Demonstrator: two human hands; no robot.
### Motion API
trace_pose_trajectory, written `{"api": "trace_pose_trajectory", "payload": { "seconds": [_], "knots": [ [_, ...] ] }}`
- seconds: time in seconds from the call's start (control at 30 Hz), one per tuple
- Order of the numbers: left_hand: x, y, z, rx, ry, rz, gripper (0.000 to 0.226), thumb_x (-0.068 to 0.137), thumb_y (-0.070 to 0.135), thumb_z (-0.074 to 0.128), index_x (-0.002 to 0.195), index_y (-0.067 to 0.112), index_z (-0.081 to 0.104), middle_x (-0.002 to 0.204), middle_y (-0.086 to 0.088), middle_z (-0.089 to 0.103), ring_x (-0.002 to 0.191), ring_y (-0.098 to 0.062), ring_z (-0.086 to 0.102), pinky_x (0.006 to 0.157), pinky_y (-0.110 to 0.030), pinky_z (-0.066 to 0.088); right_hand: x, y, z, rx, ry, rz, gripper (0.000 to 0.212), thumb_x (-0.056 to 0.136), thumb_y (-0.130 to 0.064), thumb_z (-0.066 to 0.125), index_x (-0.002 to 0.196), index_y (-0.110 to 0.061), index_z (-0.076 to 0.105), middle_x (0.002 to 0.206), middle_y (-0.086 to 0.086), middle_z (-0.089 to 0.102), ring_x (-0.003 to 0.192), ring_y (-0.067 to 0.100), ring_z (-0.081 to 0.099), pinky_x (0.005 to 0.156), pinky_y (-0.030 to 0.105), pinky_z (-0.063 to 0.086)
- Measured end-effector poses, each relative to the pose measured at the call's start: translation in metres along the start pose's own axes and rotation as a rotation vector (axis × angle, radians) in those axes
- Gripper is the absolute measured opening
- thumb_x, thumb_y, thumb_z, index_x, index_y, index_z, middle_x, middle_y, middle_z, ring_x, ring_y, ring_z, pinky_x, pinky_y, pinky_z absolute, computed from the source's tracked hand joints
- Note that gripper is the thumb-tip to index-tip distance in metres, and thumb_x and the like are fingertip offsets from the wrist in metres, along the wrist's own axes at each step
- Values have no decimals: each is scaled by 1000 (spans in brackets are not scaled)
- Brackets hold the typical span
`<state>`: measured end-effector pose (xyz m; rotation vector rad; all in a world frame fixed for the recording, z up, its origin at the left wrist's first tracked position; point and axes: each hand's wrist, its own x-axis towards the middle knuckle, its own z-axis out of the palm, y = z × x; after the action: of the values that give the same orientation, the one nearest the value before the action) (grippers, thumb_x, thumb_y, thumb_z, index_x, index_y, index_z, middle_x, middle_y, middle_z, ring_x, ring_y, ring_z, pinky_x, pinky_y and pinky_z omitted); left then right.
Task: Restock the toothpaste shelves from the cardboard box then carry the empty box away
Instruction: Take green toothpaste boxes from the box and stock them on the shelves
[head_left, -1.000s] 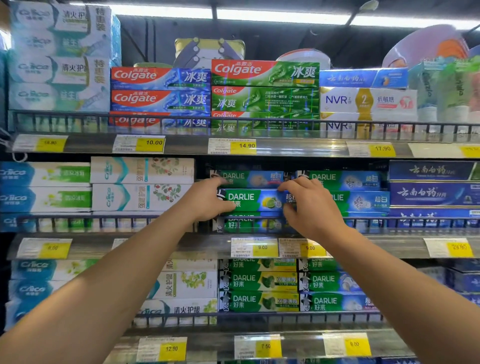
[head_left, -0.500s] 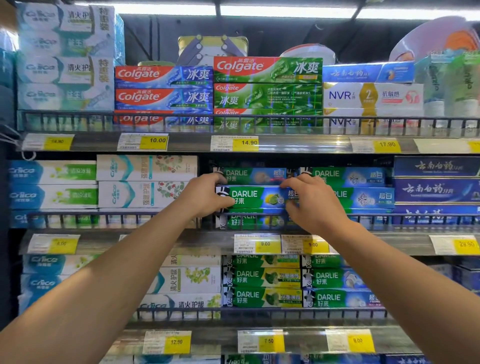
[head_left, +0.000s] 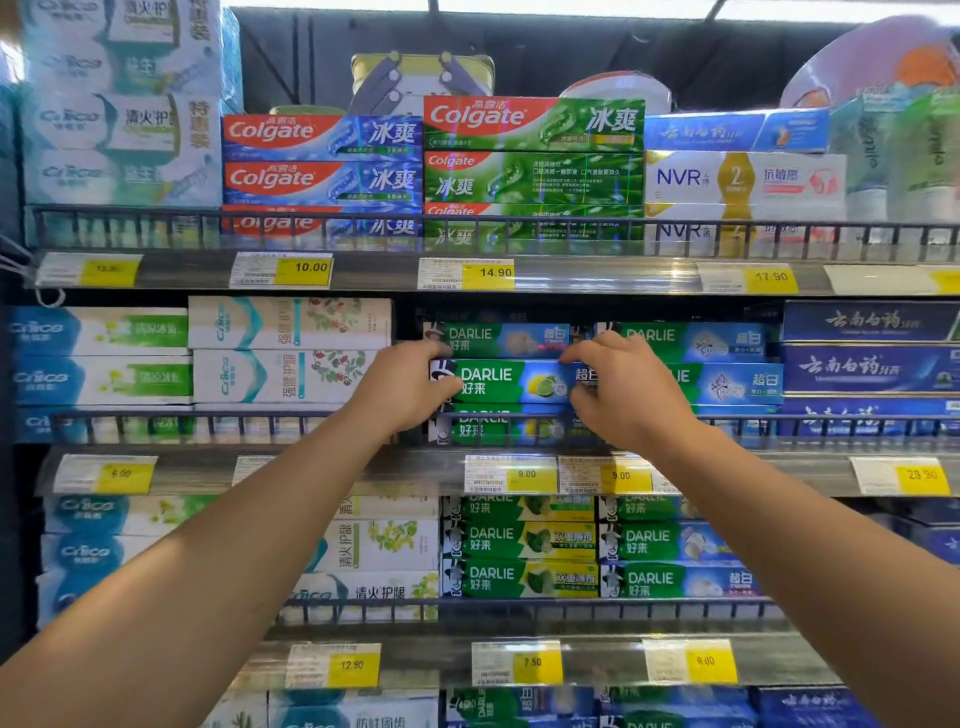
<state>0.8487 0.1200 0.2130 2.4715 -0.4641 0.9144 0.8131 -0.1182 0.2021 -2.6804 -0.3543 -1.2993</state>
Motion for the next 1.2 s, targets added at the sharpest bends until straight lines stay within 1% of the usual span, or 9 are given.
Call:
{"api": "trace_pose_trajectory", "payload": {
  "seconds": [0.27,0.47,0.6,0.73,0.8,0.93,1.07,1.17,1.2],
  "knots": [
    [-5,3,-1,-19,28,-30,49,90,33,65,136,19,54,139,-10,54,118,-28,55,92,-32,43,-4,-2,-5,-18,-77,6,50,91,-22,55,140,-19,48,133,4,52,124,30,42,100,41,42],
    [-9,8,-1,4,22,-64,58,91,31,64,144,18,45,143,-12,51,125,-32,51,98,-36,43,-12,-2,-9,22,-69,-14,56,90,-23,55,145,-21,42,142,1,45,129,28,37,105,40,37],
    [-26,19,0,-23,141,-59,58,88,30,66,143,19,47,141,-9,54,121,-31,54,98,-38,45,-29,2,-13,105,6,-27,55,89,-24,57,143,-20,45,142,1,45,128,27,38,106,39,37],
    [-60,45,6,-65,214,-57,52,89,30,64,139,19,51,141,-6,53,125,-27,52,103,-36,40,-59,8,-13,179,-22,-20,55,89,-25,59,142,-18,46,141,3,44,129,27,38,106,39,36],
    [-81,61,14,-90,191,-73,54,90,31,64,141,20,50,143,-6,52,126,-25,51,104,-35,39,-78,13,-12,188,-70,-29,55,89,-27,59,142,-19,45,141,2,44,129,25,37,106,38,36],
    [-124,87,30,-111,68,-91,57,91,36,63,144,22,46,141,-6,54,124,-26,54,105,-37,40,-121,25,-18,182,-174,-2,56,90,-32,59,143,-19,43,144,3,42,131,26,36,107,39,35],
    [-167,116,42,-167,-44,-115,59,92,38,63,145,24,44,146,-1,49,130,-22,48,105,-34,39,-166,35,-34,159,-262,43,62,90,-36,60,145,-20,39,144,3,41,132,26,37,107,41,38],
    [-203,143,52,-184,-108,-117,59,92,39,61,146,24,43,145,-1,49,122,-22,55,100,-29,41,-208,43,-52,125,-311,68,63,90,-37,61,146,-20,38,144,4,40,132,28,37,107,41,38],
    [-216,152,57,-194,-125,-111,58,92,38,61,146,24,43,146,-1,49,123,-23,54,101,-31,40,-224,47,-59,124,-328,77,63,90,-37,61,146,-19,38,144,5,41,131,28,37,107,40,37]
  ]
}}
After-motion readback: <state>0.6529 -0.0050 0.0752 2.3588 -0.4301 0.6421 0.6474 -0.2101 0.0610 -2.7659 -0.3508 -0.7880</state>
